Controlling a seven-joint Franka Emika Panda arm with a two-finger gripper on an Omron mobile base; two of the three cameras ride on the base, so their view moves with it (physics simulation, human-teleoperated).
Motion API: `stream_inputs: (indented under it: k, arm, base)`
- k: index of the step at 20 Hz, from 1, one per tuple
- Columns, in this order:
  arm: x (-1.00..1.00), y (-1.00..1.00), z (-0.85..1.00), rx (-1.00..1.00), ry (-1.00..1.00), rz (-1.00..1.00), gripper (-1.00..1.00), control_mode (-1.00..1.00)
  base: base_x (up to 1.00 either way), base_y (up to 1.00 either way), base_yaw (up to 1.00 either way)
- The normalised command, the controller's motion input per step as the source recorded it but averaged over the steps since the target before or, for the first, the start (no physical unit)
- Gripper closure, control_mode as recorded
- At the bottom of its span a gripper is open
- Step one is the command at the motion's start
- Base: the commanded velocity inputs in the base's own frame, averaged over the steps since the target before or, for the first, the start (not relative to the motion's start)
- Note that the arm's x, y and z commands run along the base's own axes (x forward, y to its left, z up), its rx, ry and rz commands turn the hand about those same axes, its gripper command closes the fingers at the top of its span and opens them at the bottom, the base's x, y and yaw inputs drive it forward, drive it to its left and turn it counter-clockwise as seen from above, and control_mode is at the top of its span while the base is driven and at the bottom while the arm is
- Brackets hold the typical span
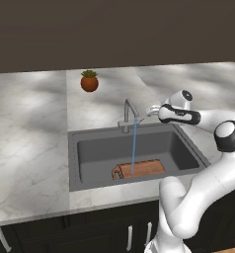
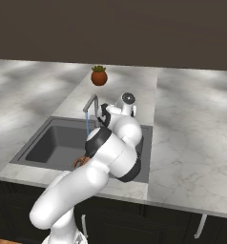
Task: Turn on the sink faucet with hot water and rinse the cutting board for ten seconds, then turn off the faucet. Push the cutting board to reach the water if necessary.
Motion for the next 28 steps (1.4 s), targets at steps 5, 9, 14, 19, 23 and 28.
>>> stream_inputs:
  k: [5, 9, 14, 19, 23, 28]
  arm:
    - [0.0, 0.0, 0.0, 0.0, 0.0, 0.0, -1.0, -1.0]
    - [0.0, 0.0, -0.07, 0.0, 0.0, 0.0, -1.0, -1.0]
    - [0.0, 0.0, -0.15, 0.0, 0.0, 0.0, -1.0, -1.0]
    - [0.04, 0.0, -0.09, 0.0, 0.0, 0.0, -1.0, -1.0]
    - [0.1, 0.0, -0.07, 0.0, 0.0, 0.0, -1.0, -1.0]
    - [0.18, 0.0, -0.11, 0.0, 0.0, 0.0, -1.0, -1.0]
  base:
    - [0.0, 0.0, 0.0]
    - [0.0, 0.0, 0.0]
    - [0.0, 0.0, 0.0]
    - [0.0, 0.0, 0.0]
    - [0.0, 0.0, 0.0]
    - [0.0, 0.0, 0.0]
